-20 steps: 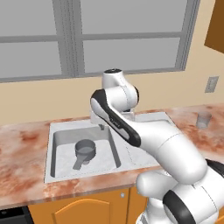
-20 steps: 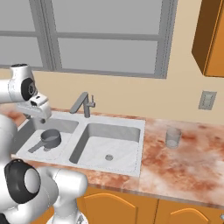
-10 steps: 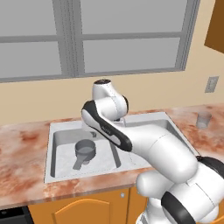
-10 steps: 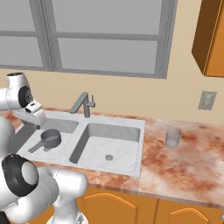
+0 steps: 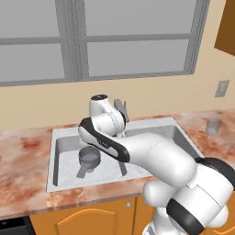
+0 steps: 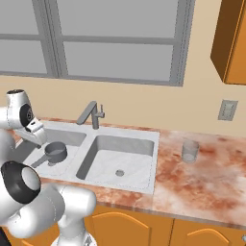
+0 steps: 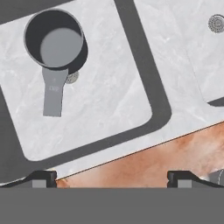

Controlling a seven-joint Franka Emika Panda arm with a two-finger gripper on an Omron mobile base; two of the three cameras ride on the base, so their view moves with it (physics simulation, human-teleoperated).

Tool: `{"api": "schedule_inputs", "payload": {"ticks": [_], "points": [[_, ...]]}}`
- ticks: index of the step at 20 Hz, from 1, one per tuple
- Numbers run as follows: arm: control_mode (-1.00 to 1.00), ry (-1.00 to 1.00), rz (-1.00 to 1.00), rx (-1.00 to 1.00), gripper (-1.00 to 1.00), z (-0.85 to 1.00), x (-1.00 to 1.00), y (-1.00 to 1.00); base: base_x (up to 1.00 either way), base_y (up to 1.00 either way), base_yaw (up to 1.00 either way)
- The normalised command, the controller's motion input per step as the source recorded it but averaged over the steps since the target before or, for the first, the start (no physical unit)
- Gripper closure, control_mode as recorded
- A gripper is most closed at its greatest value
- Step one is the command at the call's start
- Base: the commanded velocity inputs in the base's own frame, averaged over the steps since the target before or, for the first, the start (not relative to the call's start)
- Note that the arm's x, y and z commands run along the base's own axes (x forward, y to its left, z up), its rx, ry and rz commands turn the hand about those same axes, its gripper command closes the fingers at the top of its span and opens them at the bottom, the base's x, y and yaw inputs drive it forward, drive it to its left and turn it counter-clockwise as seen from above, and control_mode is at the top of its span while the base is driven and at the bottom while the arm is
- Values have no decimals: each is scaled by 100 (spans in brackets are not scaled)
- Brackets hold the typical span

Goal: Move any existing items from the left basin to the right basin for drying. Then move the glass cup from the counter to the left basin of the sink for washing.

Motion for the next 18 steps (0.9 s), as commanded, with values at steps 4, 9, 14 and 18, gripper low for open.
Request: {"api": "schedule_inputs", "payload": {"ticks": [4,9,14,18], "points": [[-100,2,-3,0,-100,-38,21,25,0,0,0],[-100,1,-3,0,-100,-36,22,24,0,0,0],[-100,0,-1,0,-100,-28,17,14,0,0,0],[-100,0,-1,-1,-100,-26,17,13,0,0,0]]}}
